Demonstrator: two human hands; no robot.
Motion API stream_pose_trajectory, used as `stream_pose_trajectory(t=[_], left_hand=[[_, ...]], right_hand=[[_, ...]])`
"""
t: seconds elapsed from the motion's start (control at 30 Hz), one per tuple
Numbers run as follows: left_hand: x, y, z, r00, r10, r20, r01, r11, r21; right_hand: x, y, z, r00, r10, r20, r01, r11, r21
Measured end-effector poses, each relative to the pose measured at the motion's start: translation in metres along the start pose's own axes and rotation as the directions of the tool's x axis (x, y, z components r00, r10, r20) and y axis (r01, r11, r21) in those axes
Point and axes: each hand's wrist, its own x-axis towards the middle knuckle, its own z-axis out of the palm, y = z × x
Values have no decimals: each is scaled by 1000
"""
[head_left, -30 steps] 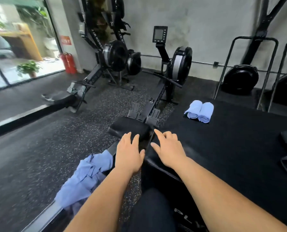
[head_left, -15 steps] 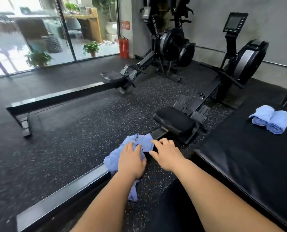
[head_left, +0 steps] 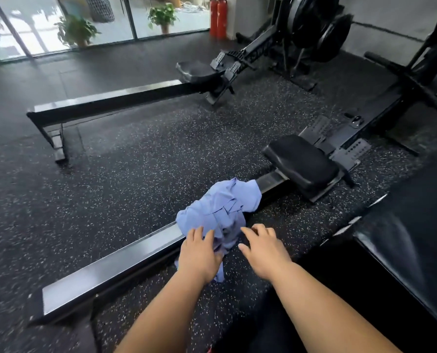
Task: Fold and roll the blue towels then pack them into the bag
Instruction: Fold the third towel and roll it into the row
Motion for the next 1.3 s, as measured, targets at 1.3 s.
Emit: stream_pose_trajectory(t=[1.3], left_hand=[[122,-46,-63,860,238,-451,-332,933,-141]], right_hand=[[109,-23,-3,960,-270,-80,275,959,61]])
